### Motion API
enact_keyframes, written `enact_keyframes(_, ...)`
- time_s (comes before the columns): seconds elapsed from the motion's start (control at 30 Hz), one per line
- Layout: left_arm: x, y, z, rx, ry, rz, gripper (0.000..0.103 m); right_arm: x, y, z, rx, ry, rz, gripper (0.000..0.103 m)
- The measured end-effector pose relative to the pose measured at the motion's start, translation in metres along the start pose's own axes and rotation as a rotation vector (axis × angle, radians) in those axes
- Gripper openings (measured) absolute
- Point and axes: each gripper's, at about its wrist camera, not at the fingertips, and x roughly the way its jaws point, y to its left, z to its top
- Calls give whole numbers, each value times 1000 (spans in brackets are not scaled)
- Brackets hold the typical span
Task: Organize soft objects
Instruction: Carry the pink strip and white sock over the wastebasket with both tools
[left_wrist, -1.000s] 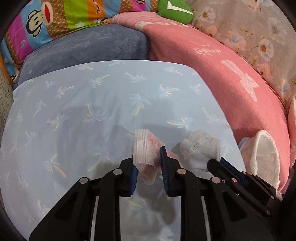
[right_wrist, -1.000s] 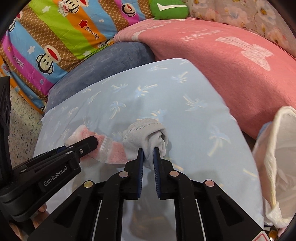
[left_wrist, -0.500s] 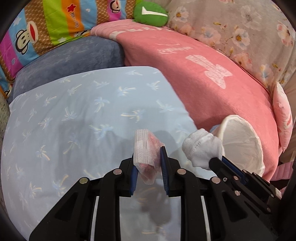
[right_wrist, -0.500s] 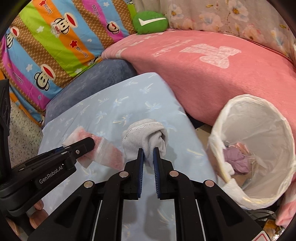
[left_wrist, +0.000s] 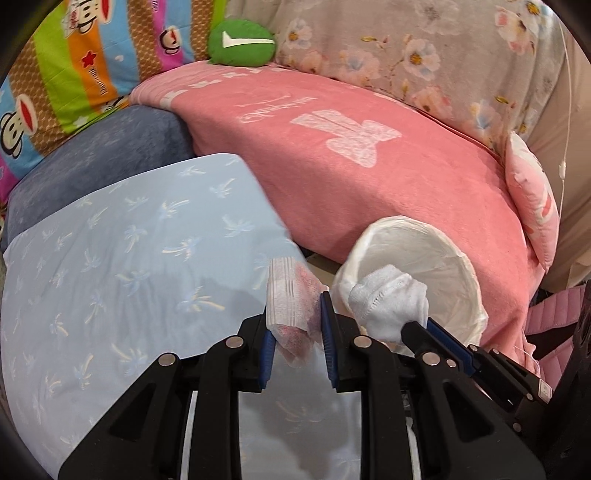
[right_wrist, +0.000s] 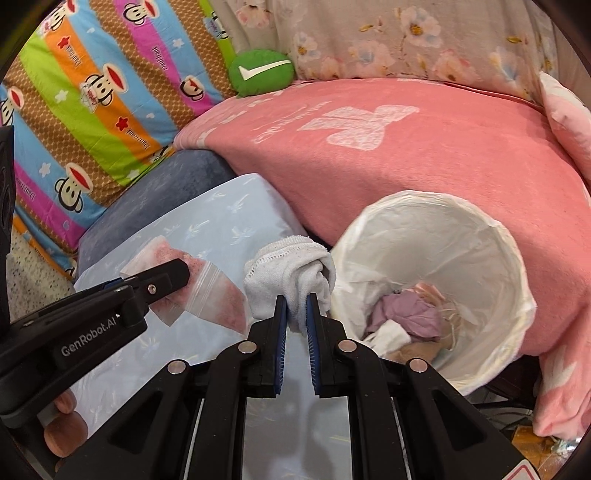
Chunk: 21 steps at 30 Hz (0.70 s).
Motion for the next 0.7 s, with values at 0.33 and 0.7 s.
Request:
enact_keyframes(0.33, 7, -47, 9, 66, 7, -46, 22, -15, -50, 1, 67, -28, -46, 10)
enact_keyframes(0.7, 22, -86, 12, 115, 35, -69, 23, -16, -97, -2, 135, -29, -81, 10)
